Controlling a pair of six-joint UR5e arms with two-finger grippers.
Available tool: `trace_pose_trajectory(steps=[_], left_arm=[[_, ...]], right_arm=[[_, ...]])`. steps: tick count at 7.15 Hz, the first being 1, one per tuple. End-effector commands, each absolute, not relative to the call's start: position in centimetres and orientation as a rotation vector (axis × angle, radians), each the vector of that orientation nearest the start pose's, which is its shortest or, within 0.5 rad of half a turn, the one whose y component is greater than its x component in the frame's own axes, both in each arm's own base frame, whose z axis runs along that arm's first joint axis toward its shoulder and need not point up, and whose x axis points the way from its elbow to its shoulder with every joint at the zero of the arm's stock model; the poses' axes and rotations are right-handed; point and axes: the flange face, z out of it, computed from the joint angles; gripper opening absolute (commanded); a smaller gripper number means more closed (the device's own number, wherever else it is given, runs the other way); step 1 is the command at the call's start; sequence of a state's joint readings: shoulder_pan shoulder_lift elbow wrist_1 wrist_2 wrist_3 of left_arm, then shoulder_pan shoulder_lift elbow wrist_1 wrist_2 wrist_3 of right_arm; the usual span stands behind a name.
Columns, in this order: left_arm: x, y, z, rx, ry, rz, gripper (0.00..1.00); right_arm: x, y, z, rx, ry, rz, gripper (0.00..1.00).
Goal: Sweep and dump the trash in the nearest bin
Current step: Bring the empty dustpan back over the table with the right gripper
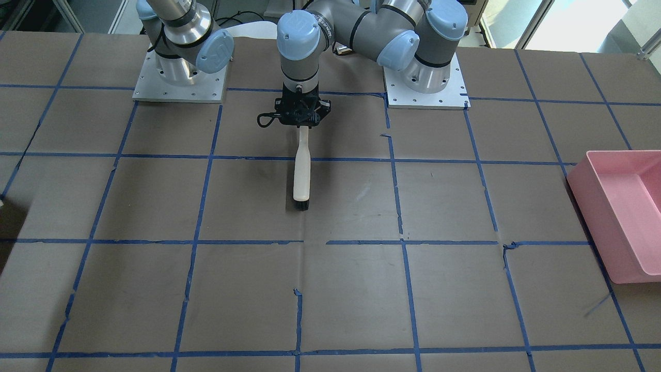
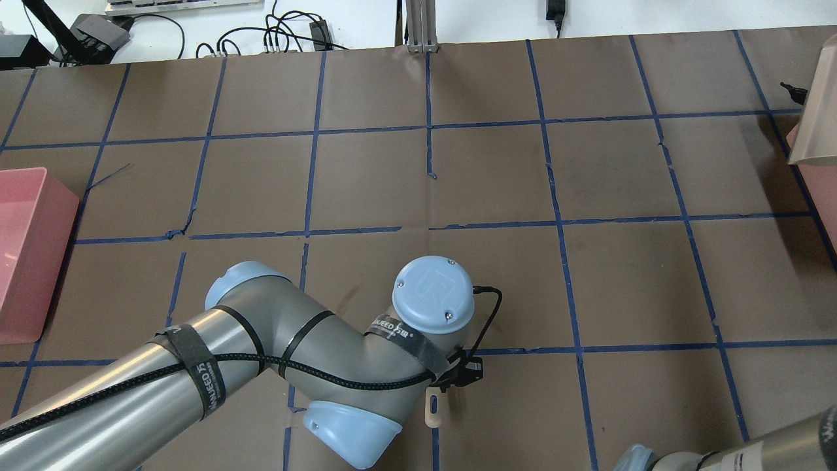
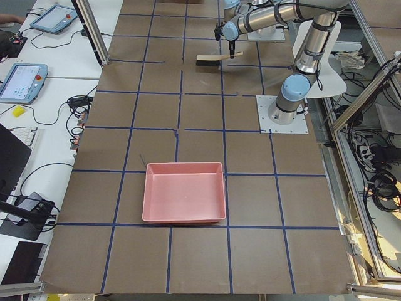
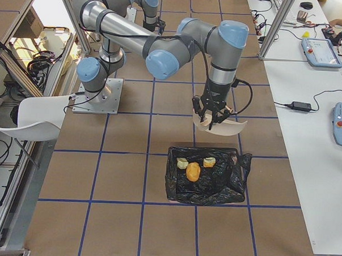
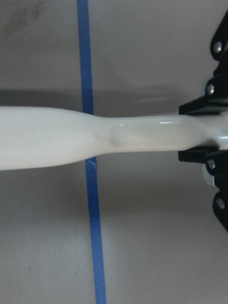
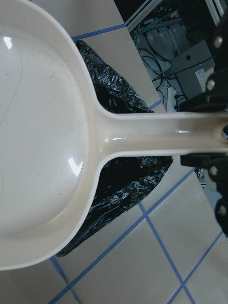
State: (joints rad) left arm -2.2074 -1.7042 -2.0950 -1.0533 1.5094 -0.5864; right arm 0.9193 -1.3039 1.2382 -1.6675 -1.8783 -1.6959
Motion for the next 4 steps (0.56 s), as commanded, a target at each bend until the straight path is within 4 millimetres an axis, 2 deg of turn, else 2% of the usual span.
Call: trace_pose_trajectory(steps=[1,2,4], left_arm=[[-38.1,-28.1,23.2,0.063,3.104,0.228,0.02],[-38.1,-28.1,23.2,0.058,3.104,0.228,0.03],[-38.1,-28.1,23.2,0.06,3.104,0.228,0.16]], right_arm=[[-22.1,-53.2,49.8,-1.594,2.96,0.218,0.0],[-20.7,-52.9,47.5,-1.464,2.972,0.193,0.0],[-15.9,-53.8,44.7,-1.308,2.968,0.154,0.0]])
